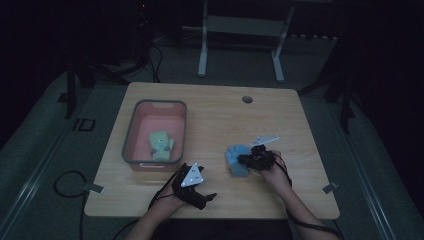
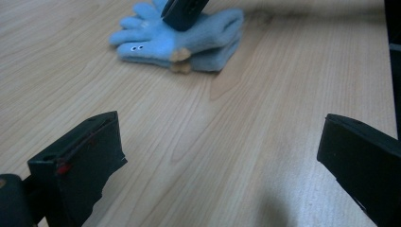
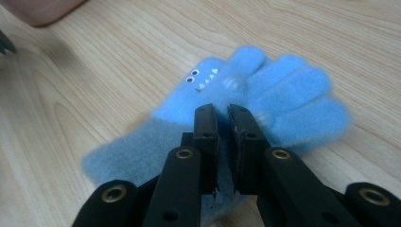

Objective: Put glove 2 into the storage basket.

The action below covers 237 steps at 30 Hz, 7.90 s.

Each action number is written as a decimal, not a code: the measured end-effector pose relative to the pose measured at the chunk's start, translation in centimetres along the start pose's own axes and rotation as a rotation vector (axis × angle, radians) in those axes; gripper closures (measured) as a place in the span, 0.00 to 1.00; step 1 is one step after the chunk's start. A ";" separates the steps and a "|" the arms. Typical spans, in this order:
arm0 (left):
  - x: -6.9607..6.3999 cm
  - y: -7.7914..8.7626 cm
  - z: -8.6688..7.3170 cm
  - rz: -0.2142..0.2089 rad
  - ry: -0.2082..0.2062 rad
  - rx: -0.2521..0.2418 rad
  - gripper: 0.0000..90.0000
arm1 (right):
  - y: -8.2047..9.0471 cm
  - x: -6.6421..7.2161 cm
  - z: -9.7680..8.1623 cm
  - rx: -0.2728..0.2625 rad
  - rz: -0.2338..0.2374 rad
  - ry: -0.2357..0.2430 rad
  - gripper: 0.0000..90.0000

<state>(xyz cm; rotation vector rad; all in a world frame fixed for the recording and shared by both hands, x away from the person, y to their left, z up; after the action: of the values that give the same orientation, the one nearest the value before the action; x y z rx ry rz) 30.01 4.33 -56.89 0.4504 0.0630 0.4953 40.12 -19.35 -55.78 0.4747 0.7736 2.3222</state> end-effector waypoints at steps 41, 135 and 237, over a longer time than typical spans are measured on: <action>-2.1 -3.1 2.6 -0.110 -0.049 0.097 0.05 | 5.8 -4.0 -1.2 -0.171 0.101 -0.056 0.14; 4.0 -3.1 10.3 -0.028 -0.375 0.261 0.84 | -0.3 0.3 8.7 -0.131 0.226 0.029 0.86; 13.5 10.1 1.6 0.150 -0.156 0.441 0.83 | -16.1 13.3 17.9 -0.015 0.262 0.225 0.85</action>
<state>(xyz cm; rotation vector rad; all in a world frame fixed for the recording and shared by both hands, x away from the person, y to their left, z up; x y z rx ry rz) 37.63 18.00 -50.44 0.9290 -0.0138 0.5939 46.83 6.81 -50.62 0.3273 0.8409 2.6566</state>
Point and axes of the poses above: each handheld gripper's, and its own axes: y roughly backward along the jaws, z roughly out of its top, x roughly to its left, the point moved 3 cm from there along -y, roughly forward along the jaws, and after that the axes turned 7 degrees about -x, right-handed, at the moved point
